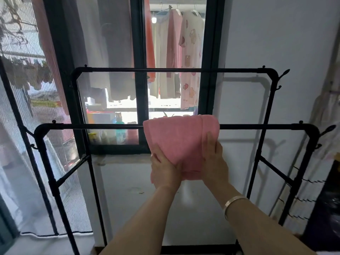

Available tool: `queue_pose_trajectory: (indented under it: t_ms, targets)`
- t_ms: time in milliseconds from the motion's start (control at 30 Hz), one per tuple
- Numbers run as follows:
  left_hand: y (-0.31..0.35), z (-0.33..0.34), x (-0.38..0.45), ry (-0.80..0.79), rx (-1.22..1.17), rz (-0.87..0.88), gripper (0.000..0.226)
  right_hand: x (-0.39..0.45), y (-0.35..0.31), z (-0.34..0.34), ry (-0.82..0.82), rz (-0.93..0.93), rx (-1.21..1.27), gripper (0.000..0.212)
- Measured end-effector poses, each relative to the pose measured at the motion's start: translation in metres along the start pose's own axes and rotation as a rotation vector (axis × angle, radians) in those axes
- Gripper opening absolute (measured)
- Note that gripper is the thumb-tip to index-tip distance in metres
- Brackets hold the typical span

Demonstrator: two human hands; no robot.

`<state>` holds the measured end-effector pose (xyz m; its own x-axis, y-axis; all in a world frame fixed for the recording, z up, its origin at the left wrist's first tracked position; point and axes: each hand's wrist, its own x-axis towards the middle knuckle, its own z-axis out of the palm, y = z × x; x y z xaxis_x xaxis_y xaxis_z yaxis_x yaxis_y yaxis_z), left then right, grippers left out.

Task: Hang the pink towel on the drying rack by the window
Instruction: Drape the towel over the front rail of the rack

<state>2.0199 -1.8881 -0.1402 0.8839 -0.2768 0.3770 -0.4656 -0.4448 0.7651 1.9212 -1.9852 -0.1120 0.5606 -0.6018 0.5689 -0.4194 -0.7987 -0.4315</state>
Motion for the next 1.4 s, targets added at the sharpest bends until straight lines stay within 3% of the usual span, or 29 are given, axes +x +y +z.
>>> queue_pose_trajectory:
  t_ms: [67,133,267,400,600,733,833,900,967,1133,1300,1400]
  targets:
    - [0.000,-0.002,0.000,-0.003,-0.182,-0.165,0.089,-0.004,0.000,-0.001,0.020,0.098,0.100,0.080]
    - [0.000,-0.005,-0.001,-0.021,-0.171,-0.226,0.071,-0.005,-0.003,-0.004,0.015,0.226,0.256,0.071]
    - [0.003,-0.010,-0.004,-0.008,-0.065,-0.115,0.026,-0.007,-0.005,-0.007,-0.042,0.270,0.285,0.053]
    - [0.012,-0.015,-0.008,-0.027,-0.176,-0.053,0.012,-0.010,-0.005,-0.010,-0.028,0.258,0.274,0.043]
    - [0.032,-0.021,-0.016,0.019,-0.342,-0.167,0.029,-0.009,-0.003,-0.011,-0.049,0.328,0.533,0.047]
    - [0.032,-0.024,-0.019,-0.038,-0.346,-0.069,0.042,-0.008,-0.006,-0.013,-0.031,0.309,0.663,0.050]
    - [0.032,-0.026,-0.019,-0.030,-0.315,-0.043,0.039,-0.008,-0.011,-0.011,-0.083,0.266,0.690,0.061]
    - [0.034,-0.026,-0.021,-0.016,-0.339,-0.032,0.032,-0.007,-0.012,-0.010,-0.126,0.262,0.701,0.053]
    - [0.035,-0.025,-0.020,-0.015,-0.398,-0.043,0.043,-0.008,-0.013,-0.011,-0.151,0.271,0.651,0.051]
    - [0.030,-0.028,-0.012,-0.108,-0.426,0.000,0.038,-0.009,-0.020,-0.012,-0.059,0.153,0.319,0.046]
    - [0.031,-0.026,-0.014,-0.102,-0.437,0.050,0.024,-0.005,-0.033,-0.010,-0.067,0.151,0.473,0.044]
    - [0.037,-0.024,-0.017,-0.189,-0.551,0.123,0.028,-0.001,-0.038,-0.006,-0.110,0.186,0.658,0.037]
